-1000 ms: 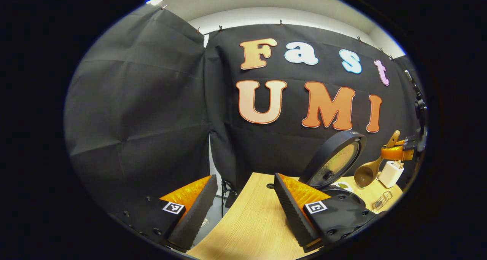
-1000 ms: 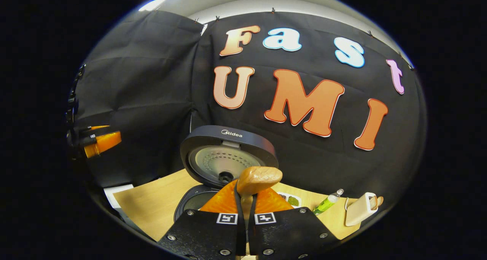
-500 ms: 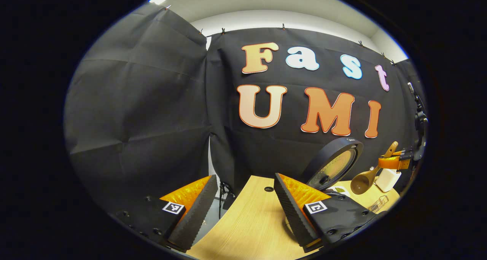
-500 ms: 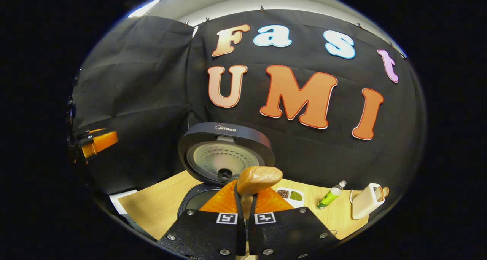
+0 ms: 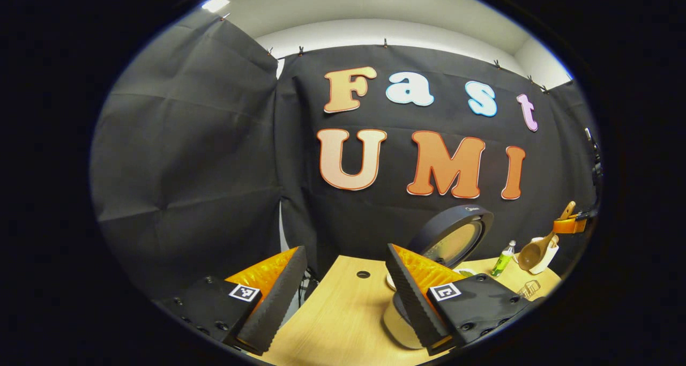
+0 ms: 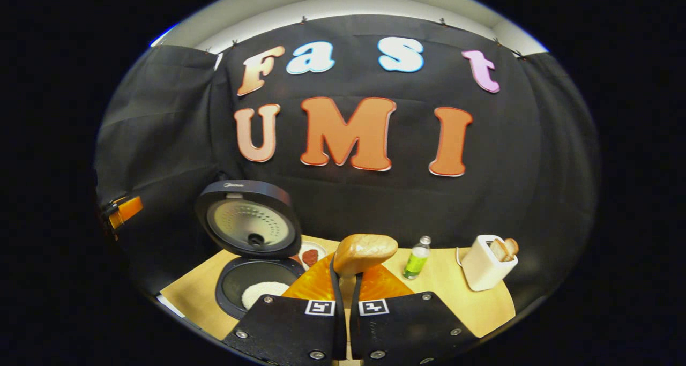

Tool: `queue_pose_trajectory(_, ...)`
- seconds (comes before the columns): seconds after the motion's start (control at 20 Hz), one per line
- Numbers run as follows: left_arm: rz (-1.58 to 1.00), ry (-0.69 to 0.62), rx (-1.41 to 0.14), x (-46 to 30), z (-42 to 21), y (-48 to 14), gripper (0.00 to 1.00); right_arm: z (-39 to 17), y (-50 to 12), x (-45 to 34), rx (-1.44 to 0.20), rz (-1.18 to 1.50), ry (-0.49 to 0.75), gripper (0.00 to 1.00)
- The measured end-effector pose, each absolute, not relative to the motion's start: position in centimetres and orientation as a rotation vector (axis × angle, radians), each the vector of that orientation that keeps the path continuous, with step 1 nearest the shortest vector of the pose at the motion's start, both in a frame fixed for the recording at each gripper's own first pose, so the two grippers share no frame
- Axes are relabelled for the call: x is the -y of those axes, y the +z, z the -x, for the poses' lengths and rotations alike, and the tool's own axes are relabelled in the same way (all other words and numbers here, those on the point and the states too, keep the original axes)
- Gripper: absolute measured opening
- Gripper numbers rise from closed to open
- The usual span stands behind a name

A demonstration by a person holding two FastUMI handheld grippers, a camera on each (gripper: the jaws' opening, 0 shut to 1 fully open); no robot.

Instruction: Close the left gripper, press the button to open the rice cooker; take a wooden spoon from the chopstick holder with the right hand, scoop a spoonful of rice and pour it into the rice cooker, then put the wooden spoon back into the chopstick holder.

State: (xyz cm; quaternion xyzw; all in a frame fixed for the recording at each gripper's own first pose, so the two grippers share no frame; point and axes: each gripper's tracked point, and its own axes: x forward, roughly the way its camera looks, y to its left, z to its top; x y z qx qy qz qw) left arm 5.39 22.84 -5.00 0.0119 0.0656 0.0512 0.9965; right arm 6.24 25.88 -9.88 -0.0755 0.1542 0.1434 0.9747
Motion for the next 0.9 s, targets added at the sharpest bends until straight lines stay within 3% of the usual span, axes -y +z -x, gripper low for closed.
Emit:
queue_pose_trajectory(0.4, -0.039, 0.046, -0.138, -18.1, -6.2, -5.4, 0.97, -6.9, -14.4, -12.9, -0.398, 0.101, 0.085, 0.02)
queue_pose_trajectory(0.9, -0.071, 0.100, -0.153, -15.7, -4.6, -5.4, 1.00, -8.7, -25.2, -8.4, -0.575, -0.006, 0.079, 0.02)
